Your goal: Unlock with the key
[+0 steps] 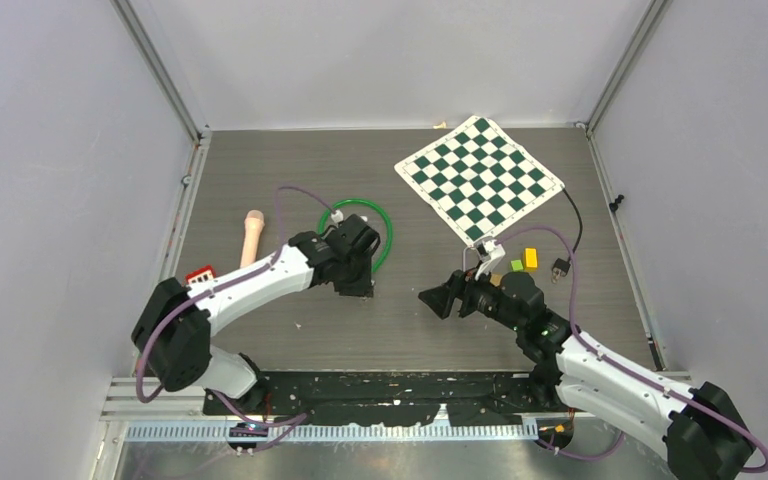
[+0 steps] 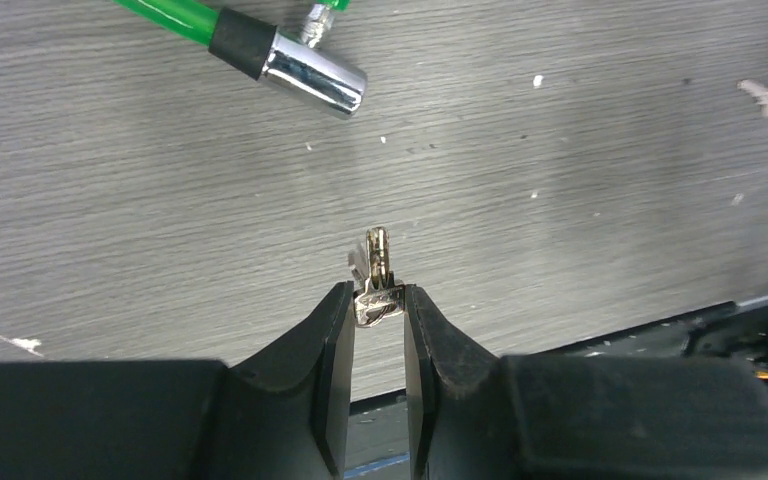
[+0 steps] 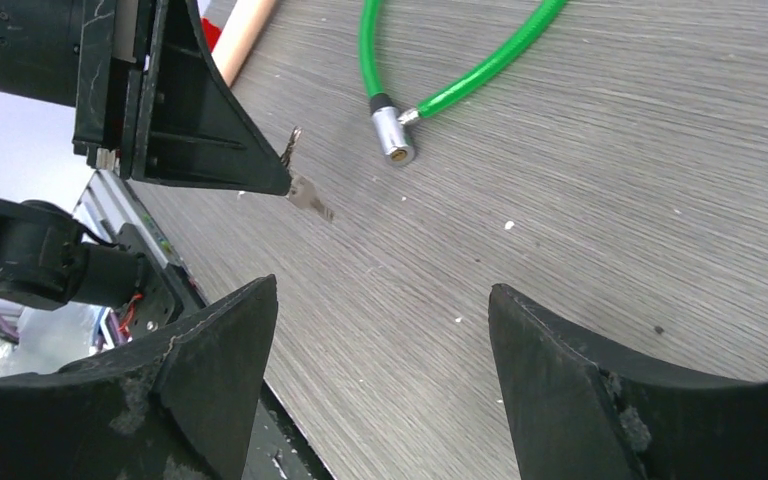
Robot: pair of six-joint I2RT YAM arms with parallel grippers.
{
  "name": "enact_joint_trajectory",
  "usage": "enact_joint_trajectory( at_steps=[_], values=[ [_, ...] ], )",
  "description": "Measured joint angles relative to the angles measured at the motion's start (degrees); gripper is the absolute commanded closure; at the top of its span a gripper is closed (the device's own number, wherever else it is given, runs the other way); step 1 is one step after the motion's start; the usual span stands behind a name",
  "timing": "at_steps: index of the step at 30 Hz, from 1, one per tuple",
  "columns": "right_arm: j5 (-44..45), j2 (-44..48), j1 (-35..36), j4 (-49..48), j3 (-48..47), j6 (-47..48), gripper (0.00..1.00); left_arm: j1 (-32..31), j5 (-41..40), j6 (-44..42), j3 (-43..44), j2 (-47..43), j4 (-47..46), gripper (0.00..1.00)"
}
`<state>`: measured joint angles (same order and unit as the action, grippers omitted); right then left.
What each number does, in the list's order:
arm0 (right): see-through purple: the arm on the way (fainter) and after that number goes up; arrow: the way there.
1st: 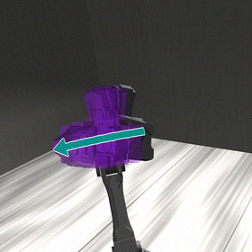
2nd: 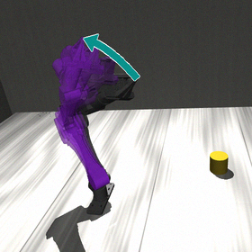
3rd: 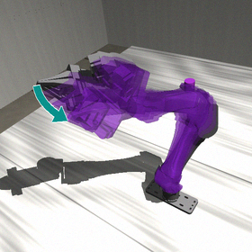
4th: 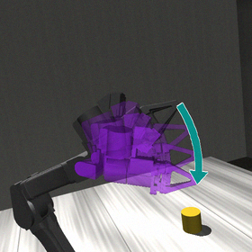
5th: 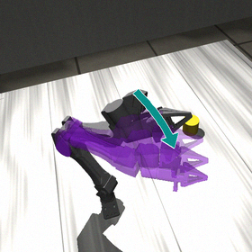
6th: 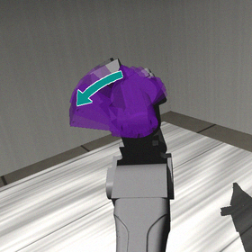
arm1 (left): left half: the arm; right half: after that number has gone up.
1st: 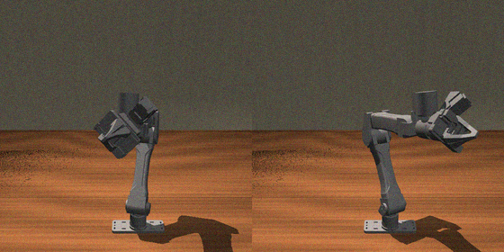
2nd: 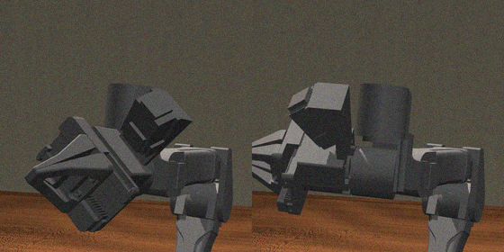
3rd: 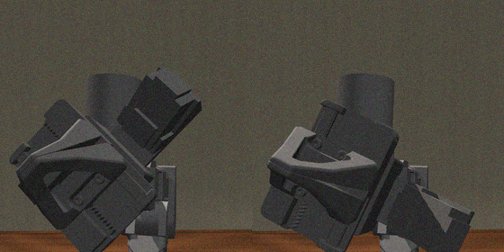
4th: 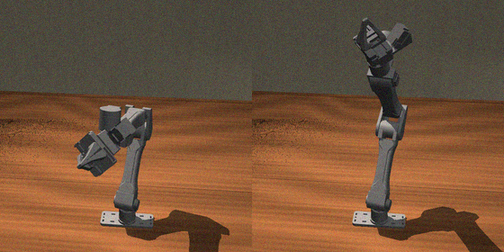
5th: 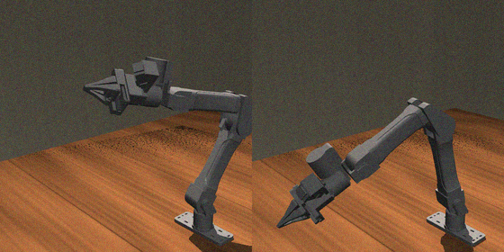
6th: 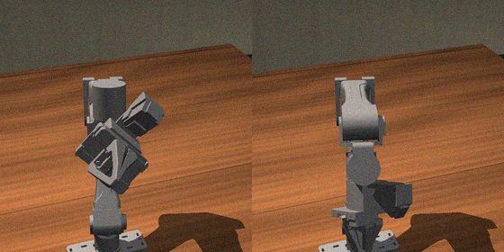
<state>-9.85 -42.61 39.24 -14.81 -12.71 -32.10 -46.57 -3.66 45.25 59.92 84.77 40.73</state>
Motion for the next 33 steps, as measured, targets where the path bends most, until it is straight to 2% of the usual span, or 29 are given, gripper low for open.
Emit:
enact_joint_trajectory(
  at_steps=[8, 16, 25, 33],
  values=[
    [-0.2, -0.2, 5.0, -9.3, 1.3, 0.6, 0.20, 0.0, 3.9, 10.2, -6.1, -7.5, -9.4, 0.92],
    [1.9, -3.2, 9.2, -18.6, 2.2, 2.1, 0.23, -1.5, 4.2, 17.7, -6.5, -12.7, -15.9, 0.93],
    [3.7, -7.6, 11.5, -24.8, 2.2, 4.4, 0.24, -4.5, 4.2, 21.4, -6.4, -13.3, -18.3, 0.93],
    [6.2, -10.3, 12.2, -27.1, 2.2, 5.7, 0.32, -6.3, 3.1, 22.5, -5.6, -13.3, -19.3, 0.93]
  ],
)
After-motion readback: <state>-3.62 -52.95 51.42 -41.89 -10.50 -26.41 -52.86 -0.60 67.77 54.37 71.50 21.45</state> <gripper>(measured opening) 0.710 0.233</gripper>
